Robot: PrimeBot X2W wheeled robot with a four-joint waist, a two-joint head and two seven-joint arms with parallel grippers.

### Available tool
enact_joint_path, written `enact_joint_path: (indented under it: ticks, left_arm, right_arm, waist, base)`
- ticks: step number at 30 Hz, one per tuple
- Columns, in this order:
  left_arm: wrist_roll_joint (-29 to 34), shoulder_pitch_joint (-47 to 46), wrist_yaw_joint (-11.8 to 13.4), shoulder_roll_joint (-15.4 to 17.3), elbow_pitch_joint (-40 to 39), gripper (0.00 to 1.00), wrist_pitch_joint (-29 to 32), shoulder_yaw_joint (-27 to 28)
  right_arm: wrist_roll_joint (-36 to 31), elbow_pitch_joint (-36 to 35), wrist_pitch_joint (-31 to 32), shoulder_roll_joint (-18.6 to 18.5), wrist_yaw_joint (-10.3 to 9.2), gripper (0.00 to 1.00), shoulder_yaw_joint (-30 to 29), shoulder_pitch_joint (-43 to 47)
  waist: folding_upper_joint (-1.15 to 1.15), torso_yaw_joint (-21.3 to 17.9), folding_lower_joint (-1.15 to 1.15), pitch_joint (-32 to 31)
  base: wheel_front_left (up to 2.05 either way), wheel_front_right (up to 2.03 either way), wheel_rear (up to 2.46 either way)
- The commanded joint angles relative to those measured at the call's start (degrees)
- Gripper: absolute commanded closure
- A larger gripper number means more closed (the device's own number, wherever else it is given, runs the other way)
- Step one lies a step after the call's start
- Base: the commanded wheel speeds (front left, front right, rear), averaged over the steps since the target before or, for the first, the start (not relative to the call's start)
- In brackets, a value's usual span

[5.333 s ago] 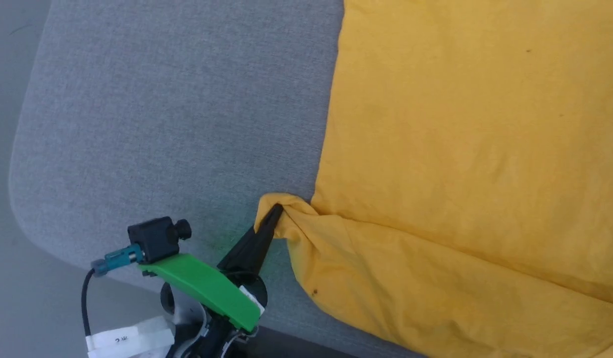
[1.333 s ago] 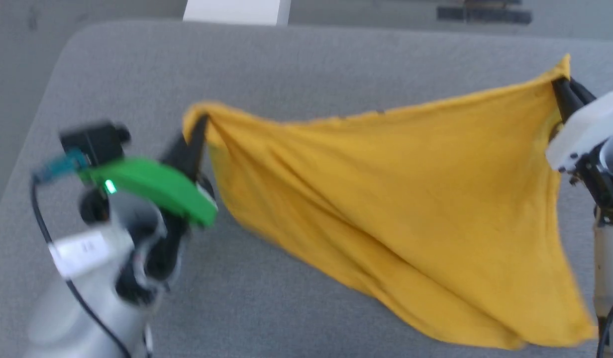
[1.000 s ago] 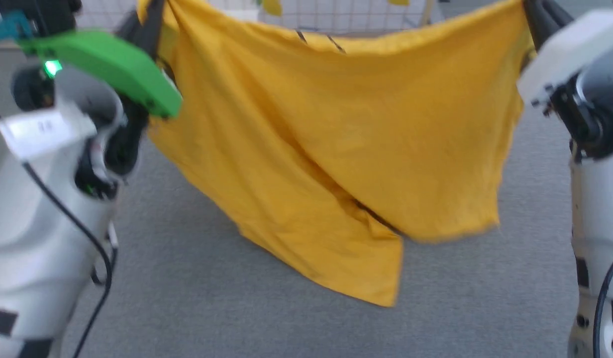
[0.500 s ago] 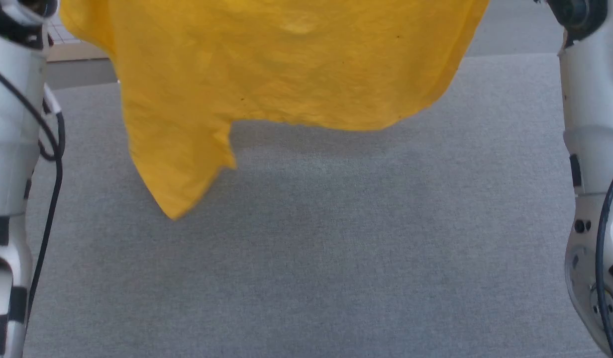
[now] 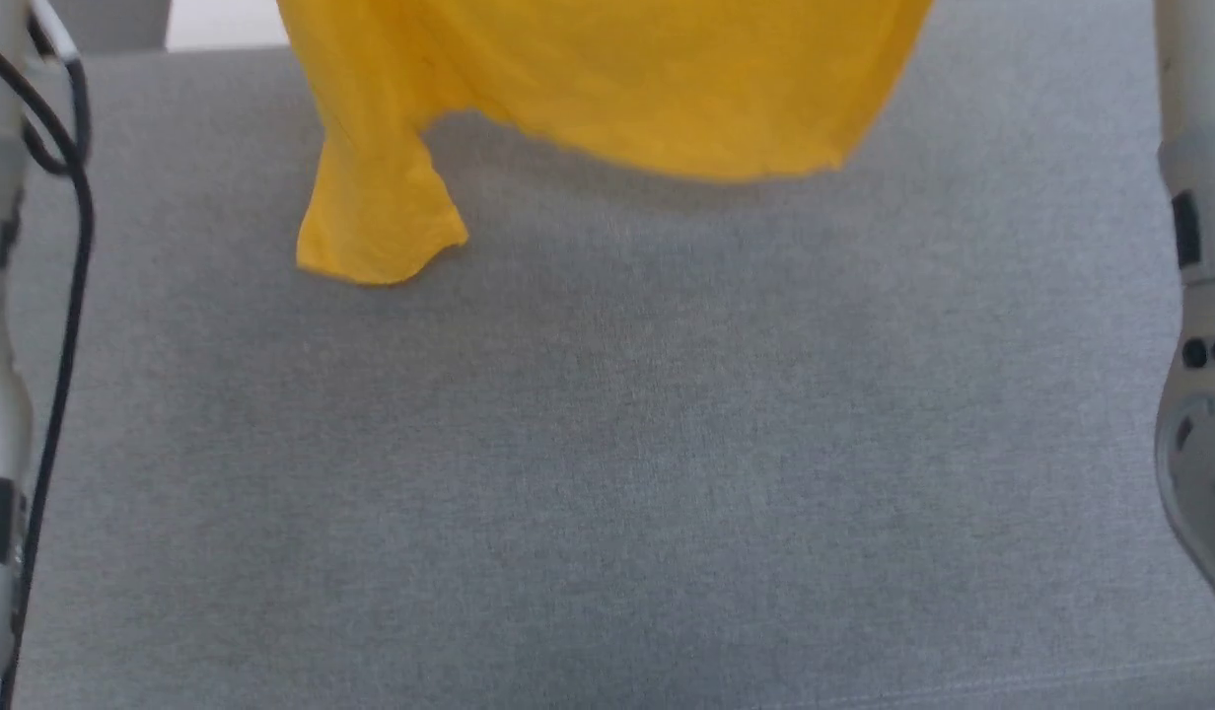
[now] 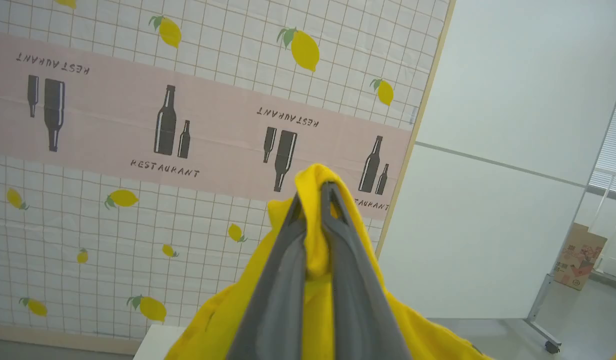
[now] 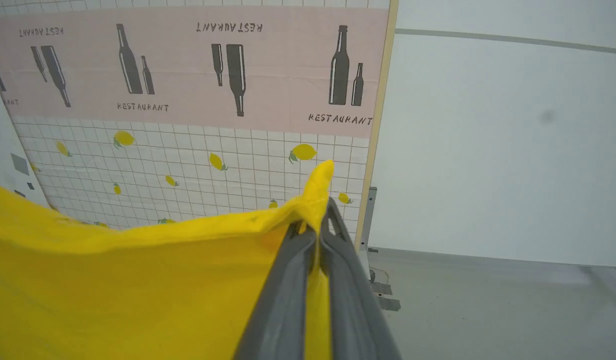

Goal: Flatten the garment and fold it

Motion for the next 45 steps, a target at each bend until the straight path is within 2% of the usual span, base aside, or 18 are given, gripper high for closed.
enact_joint_path:
  ticks: [1, 5, 11, 19, 21, 26, 31, 35, 38, 41, 45]
  left_arm:
    - [1.01, -1.85, 0.33, -0.27, -0.51, 1.0, -1.67, 0.62]
    - [1.85, -5.8, 1.15, -1.17, -1.21, 1.0, -6.86, 2.29]
    - [6.32, -12.87, -1.03, -1.71, 0.12, 1.0, -17.59, 1.66]
    - [8.88, -16.87, -6.09, -0.91, 2.1, 1.0, -21.08, 1.24]
    - [8.99, -16.26, -7.17, -0.58, 2.29, 1.0, -21.37, 1.97]
    - [9.53, -11.41, -11.73, 0.57, 1.08, 1.0, -21.56, 3.63]
    - [7.92, -2.56, -15.89, 2.26, -3.41, 1.0, -21.58, 4.81]
    - [3.79, 6.79, -16.8, 5.05, -10.33, 1.0, -19.11, 6.04]
    - [-0.25, 14.47, -15.51, 6.96, -17.45, 1.0, -15.05, 7.82]
    - [-5.05, 24.47, -12.77, 8.21, -25.87, 1.0, -11.16, 9.99]
    - [-9.15, 36.66, -8.77, 8.9, -34.09, 1.0, -8.13, 11.93]
  right_arm:
    - [-0.77, 0.51, -1.54, 0.13, -0.09, 1.0, 0.26, -1.68]
    - [-4.04, 0.52, -6.12, 0.14, -0.09, 1.0, -0.54, -5.36]
    - [-14.23, -1.6, -15.2, 0.13, -0.09, 1.0, -2.51, -10.22]
    - [-23.71, -2.01, -21.81, -2.35, -0.09, 1.0, -0.31, -15.96]
    - [-25.07, -1.71, -23.2, -3.35, -0.09, 1.0, 0.37, -16.22]
    - [-26.17, -0.32, -25.88, -6.07, -0.09, 1.0, 2.26, -14.15]
    - [-22.18, -0.97, -27.23, -9.35, -0.09, 1.0, 5.7, -9.11]
    - [-14.19, -5.38, -27.42, -12.12, -0.09, 1.0, 8.31, -2.45]
    - [-6.97, -10.53, -26.73, -14.77, -0.09, 1.0, 9.79, 3.45]
    - [0.7, -17.76, -23.1, -18.61, -0.09, 1.0, 10.62, 11.55]
    - [7.06, -27.49, -16.98, -22.17, -0.09, 1.0, 9.5, 23.0]
  waist:
    - [0.0, -0.69, 0.0, 6.69]
    - [0.0, -0.5, 0.0, 11.56]
    - [0.0, 1.08, 0.0, 17.6]
    - [0.0, 3.37, 0.0, 27.41]
    - [0.0, 3.7, 0.0, 29.74]
    - [0.0, 4.6, 0.0, 32.47]
    - [0.0, 5.84, 0.0, 31.28]
    - [0.0, 6.55, 0.0, 28.97]
    - [0.0, 6.92, 0.0, 27.23]
    - [0.0, 7.59, 0.0, 23.69]
    - [0.0, 8.43, 0.0, 18.99]
  base:
    - [0.0, 0.0, 0.0]
    - [0.0, 0.0, 0.0]
    - [0.0, 0.0, 0.0]
    - [0.0, 0.0, 0.0]
    - [0.0, 0.0, 0.0]
    - [0.0, 0.0, 0.0]
    - [0.0, 0.0, 0.0]
    - [0.0, 0.0, 0.0]
    - [0.0, 0.0, 0.0]
    - [0.0, 0.0, 0.0]
    - [0.0, 0.0, 0.0]
